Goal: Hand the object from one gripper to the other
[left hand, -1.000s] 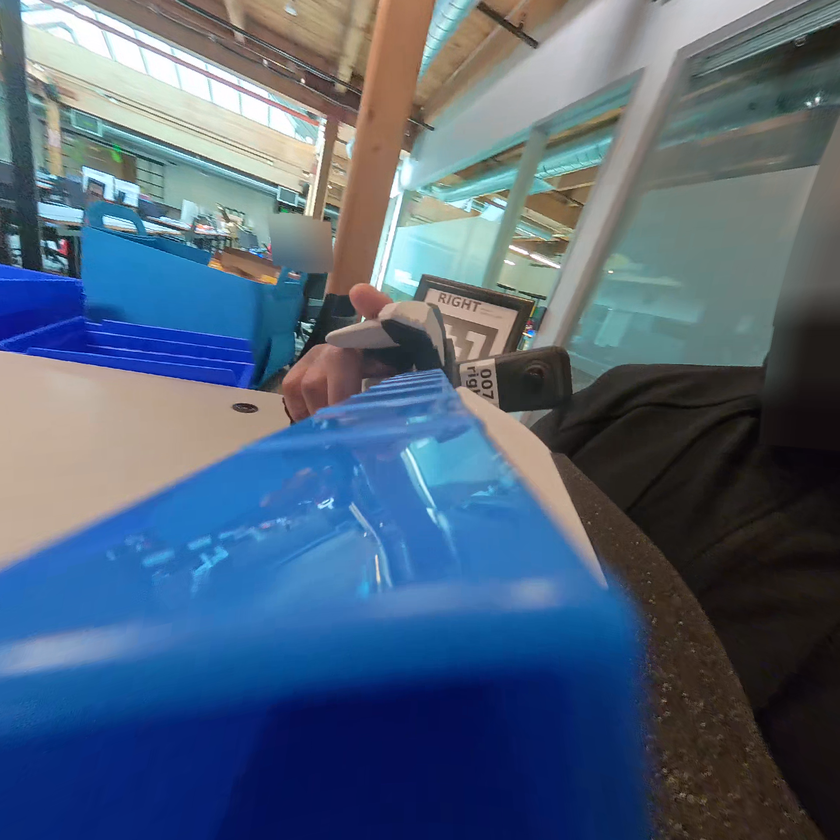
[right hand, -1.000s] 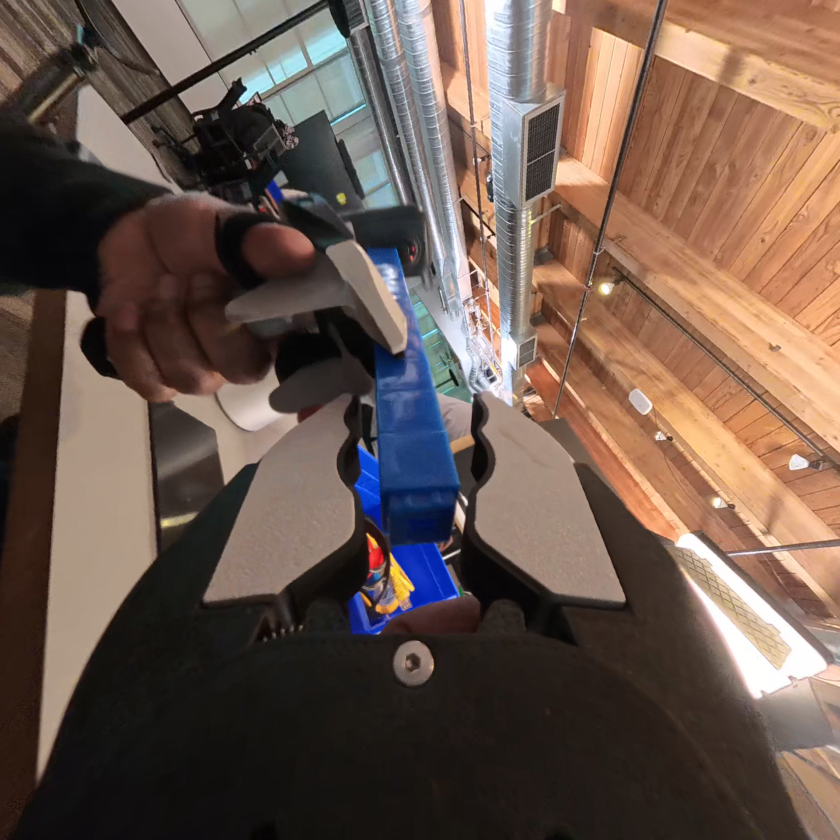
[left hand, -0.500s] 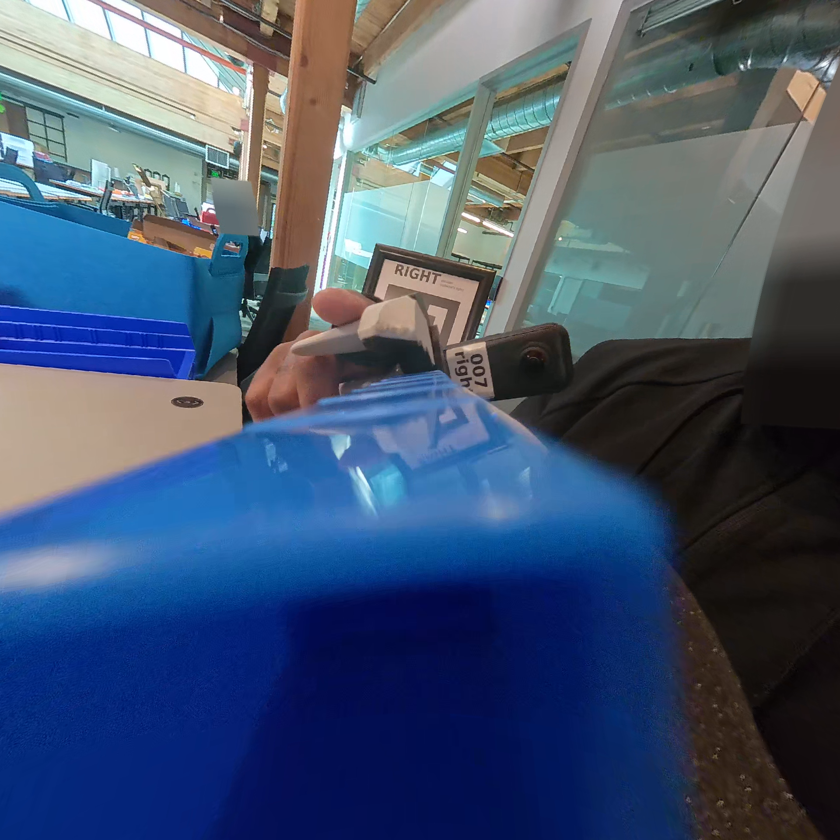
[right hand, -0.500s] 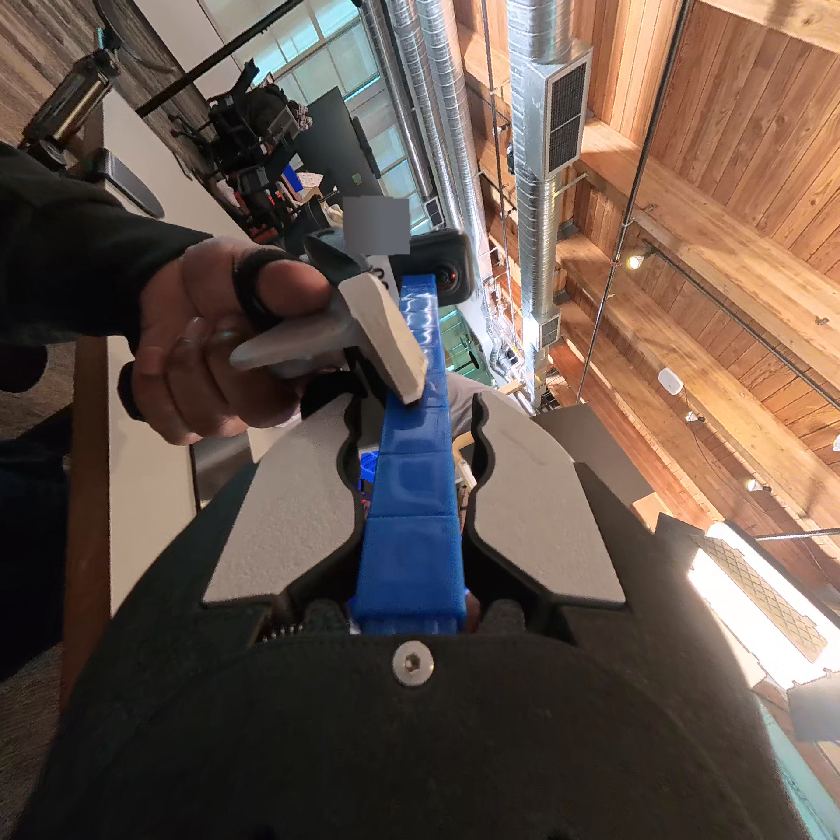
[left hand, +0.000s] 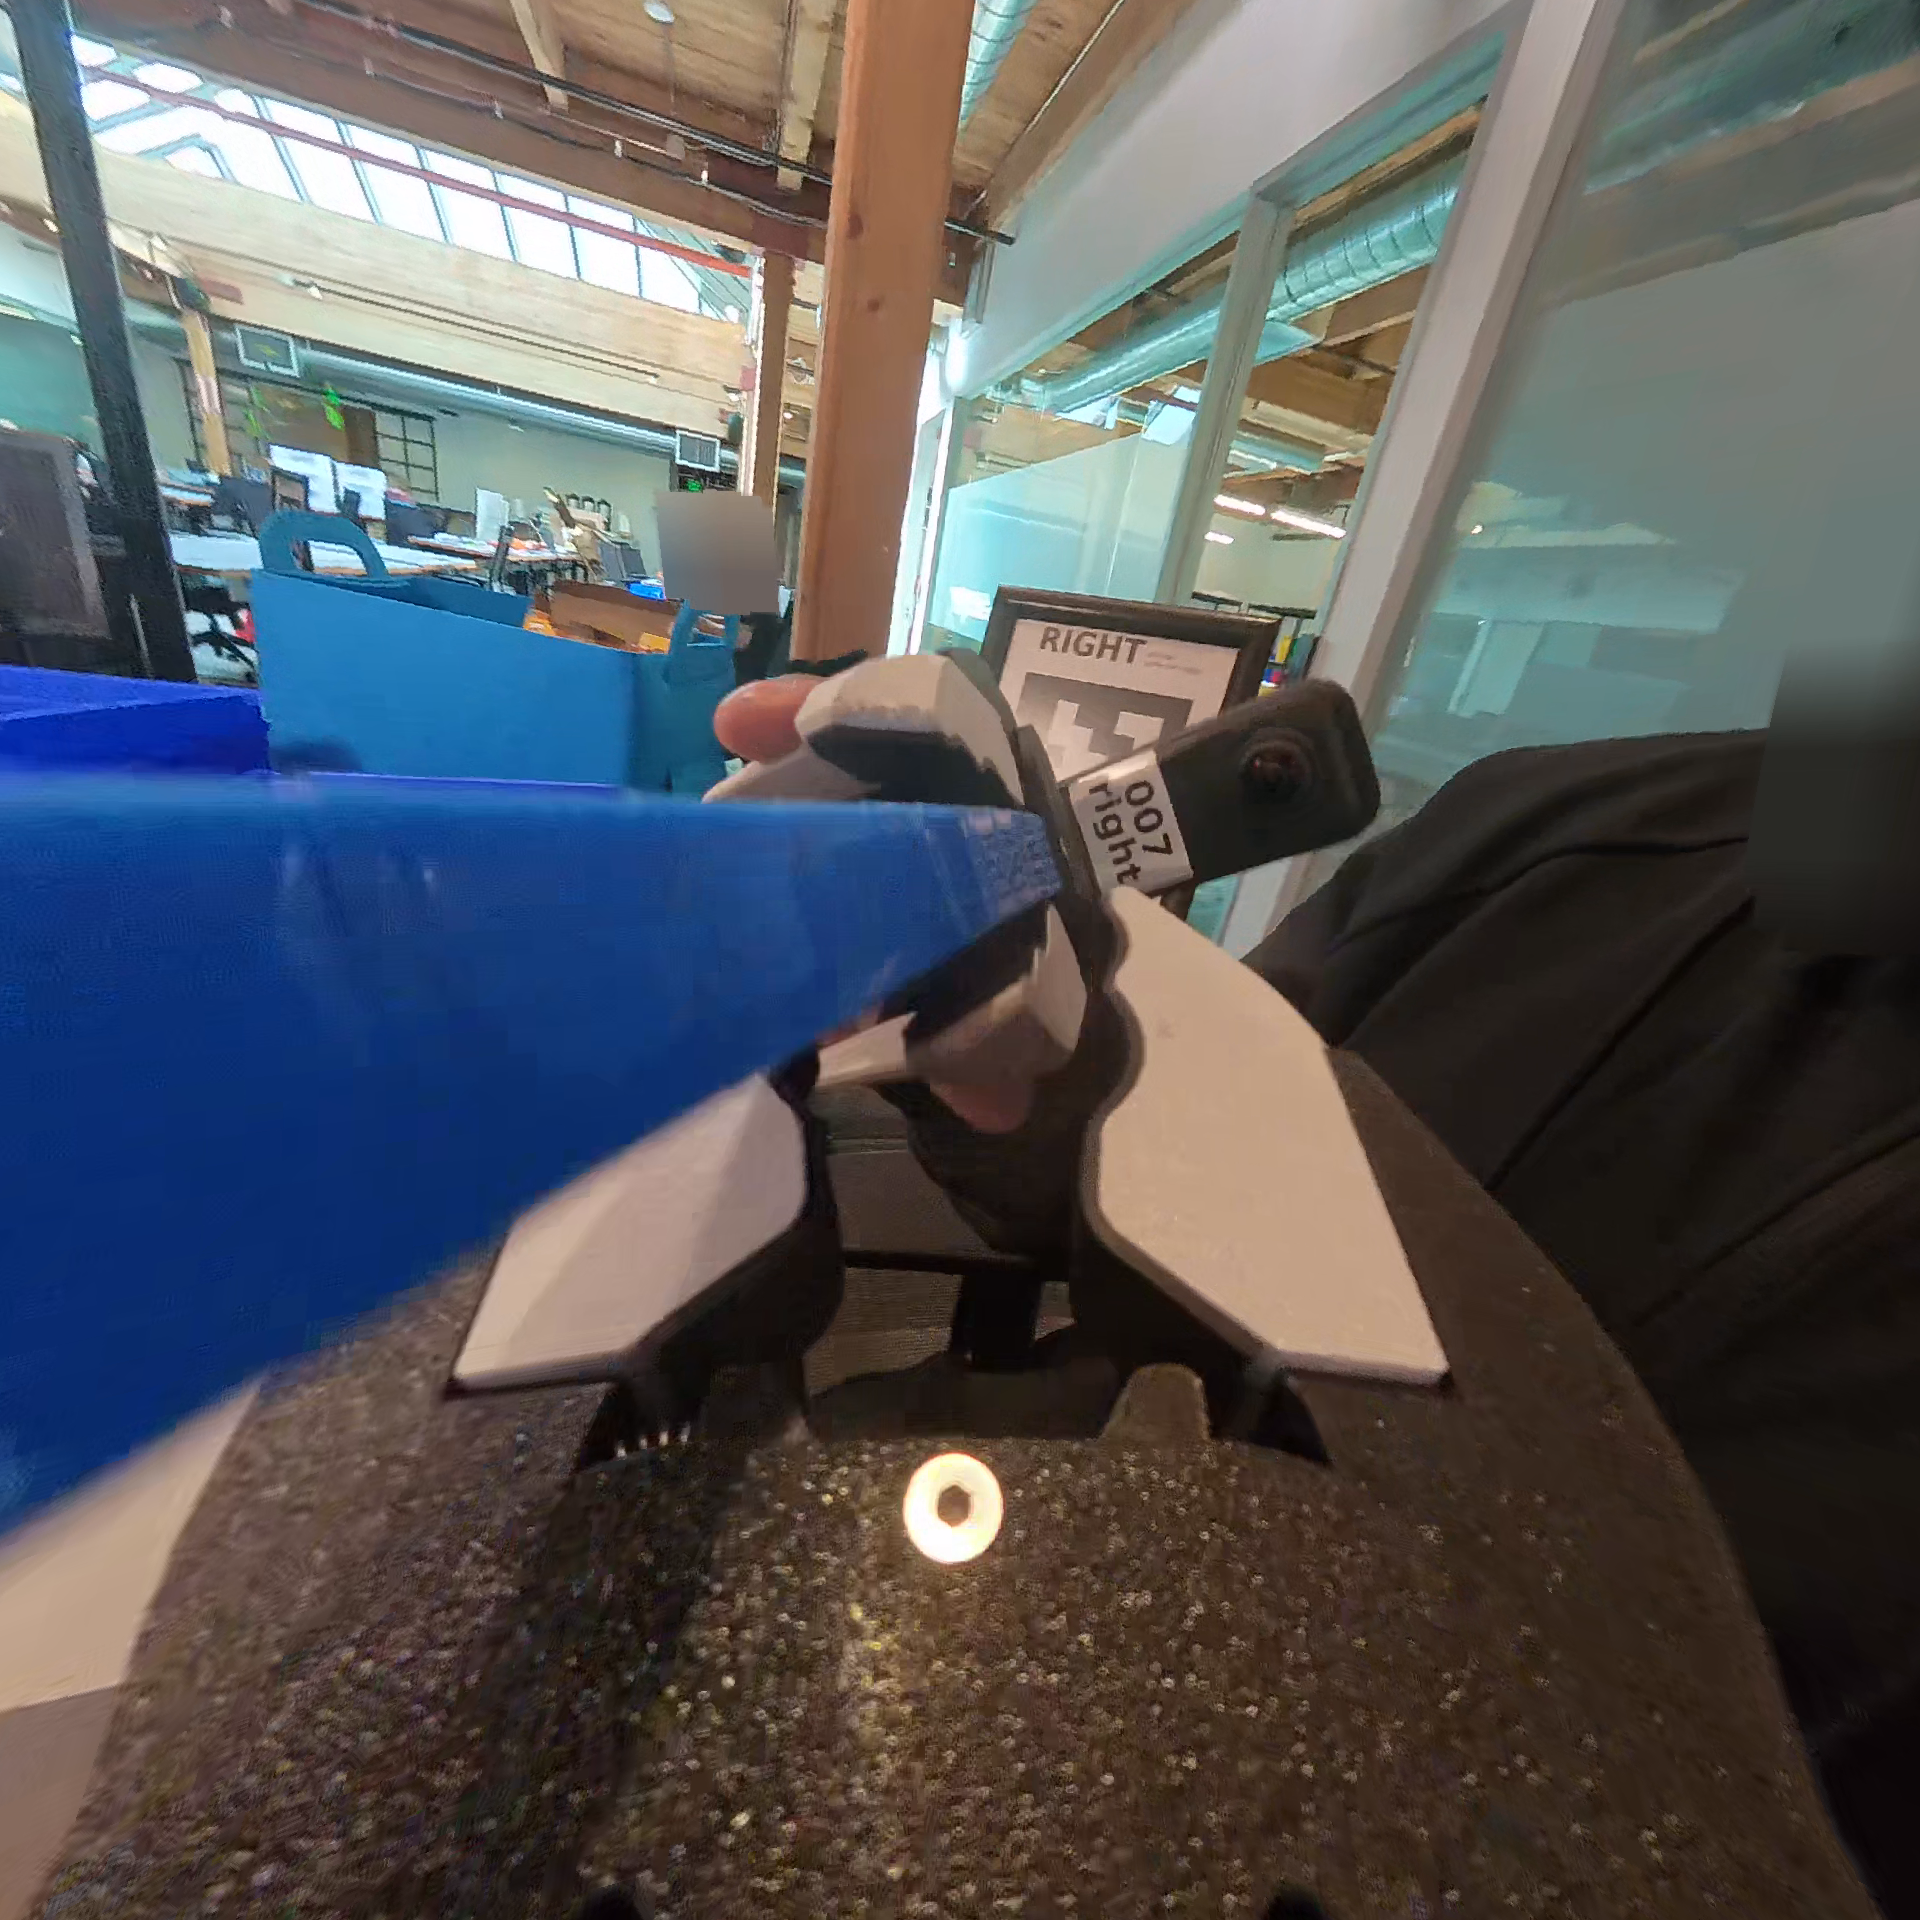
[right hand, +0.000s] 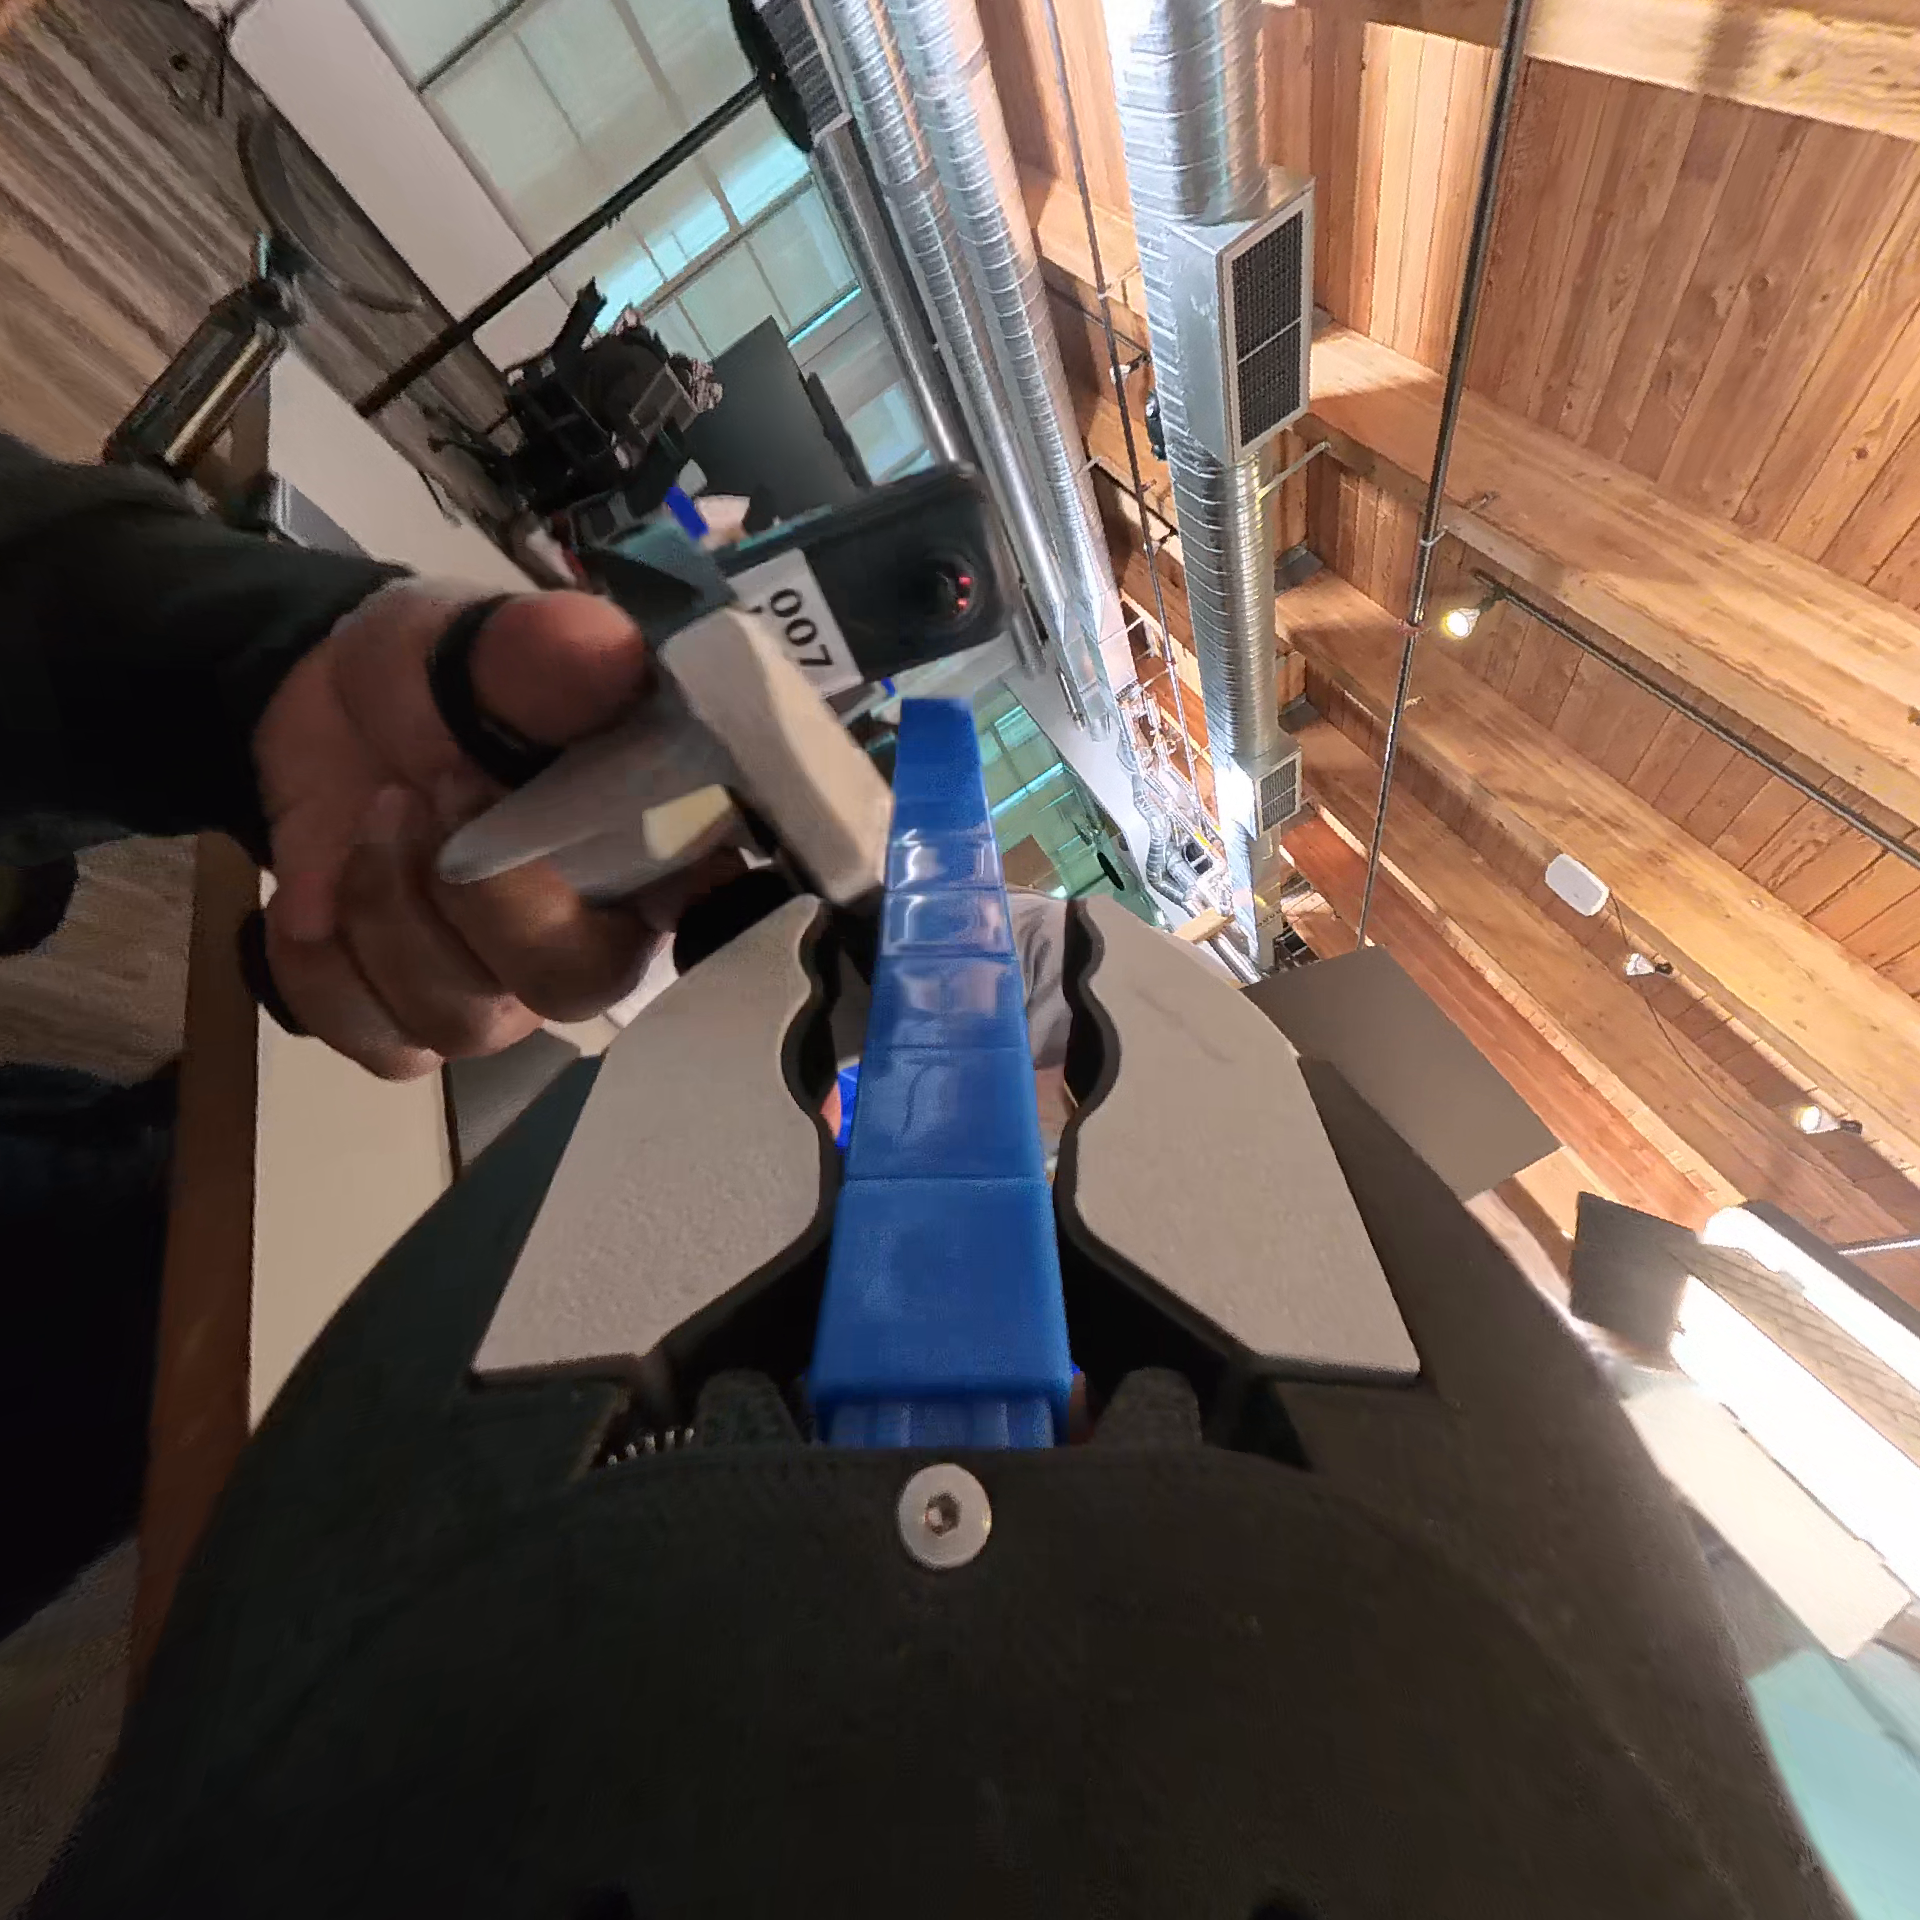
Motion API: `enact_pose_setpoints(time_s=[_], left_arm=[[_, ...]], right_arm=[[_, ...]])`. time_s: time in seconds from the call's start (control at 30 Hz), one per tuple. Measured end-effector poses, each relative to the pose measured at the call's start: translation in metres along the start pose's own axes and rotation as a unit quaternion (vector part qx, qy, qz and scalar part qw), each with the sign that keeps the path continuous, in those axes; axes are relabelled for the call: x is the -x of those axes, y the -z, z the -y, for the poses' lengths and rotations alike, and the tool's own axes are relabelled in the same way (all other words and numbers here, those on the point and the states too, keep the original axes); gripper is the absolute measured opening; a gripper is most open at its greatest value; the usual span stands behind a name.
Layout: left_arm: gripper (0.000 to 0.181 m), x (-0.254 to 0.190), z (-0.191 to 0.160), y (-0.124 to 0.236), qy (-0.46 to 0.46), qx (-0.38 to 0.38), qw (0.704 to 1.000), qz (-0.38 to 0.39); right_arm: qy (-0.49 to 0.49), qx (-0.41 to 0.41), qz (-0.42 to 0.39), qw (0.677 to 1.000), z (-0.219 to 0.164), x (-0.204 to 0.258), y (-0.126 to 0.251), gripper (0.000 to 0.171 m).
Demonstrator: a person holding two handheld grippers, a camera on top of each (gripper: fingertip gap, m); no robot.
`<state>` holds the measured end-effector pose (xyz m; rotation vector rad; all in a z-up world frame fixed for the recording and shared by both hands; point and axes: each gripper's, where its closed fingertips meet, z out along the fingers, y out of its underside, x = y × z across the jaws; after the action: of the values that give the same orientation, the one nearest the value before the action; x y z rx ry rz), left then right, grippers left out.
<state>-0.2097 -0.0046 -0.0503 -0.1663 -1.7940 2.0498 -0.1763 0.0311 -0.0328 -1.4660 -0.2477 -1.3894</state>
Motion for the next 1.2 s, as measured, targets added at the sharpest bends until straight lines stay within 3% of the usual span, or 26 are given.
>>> enact_pose_setpoints(time_s=[0.03,0.27,0.5,0.73,0.93,1.2], left_arm=[[0.056,-0.001,0.000,0.002,-0.012,0.000,1.000,0.001],[0.070,0.020,0.010,0.039,-0.088,-0.020,0.994,0.068],[0.073,0.041,0.021,0.083,-0.148,-0.019,0.978,0.145],[0.075,0.002,-0.002,0.064,-0.291,0.068,0.950,0.092],[0.073,0.006,0.005,0.059,-0.279,0.035,0.955,0.093],[0.072,0.005,-0.008,0.046,-0.282,0.059,0.954,0.079]], right_arm=[[-0.018,-0.010,-0.001,1.000,0.001,-0.004,0.001,0.042],[-0.188,-0.092,0.021,0.978,0.007,-0.030,0.016,0.042],[-0.290,-0.124,0.105,0.943,0.009,-0.024,0.022,0.042],[-0.306,-0.089,0.194,0.928,0.003,0.009,0.014,0.042],[-0.297,-0.087,0.207,0.928,0.006,0.018,0.012,0.042],[-0.303,-0.096,0.214,0.924,0.009,0.023,0.011,0.042]])
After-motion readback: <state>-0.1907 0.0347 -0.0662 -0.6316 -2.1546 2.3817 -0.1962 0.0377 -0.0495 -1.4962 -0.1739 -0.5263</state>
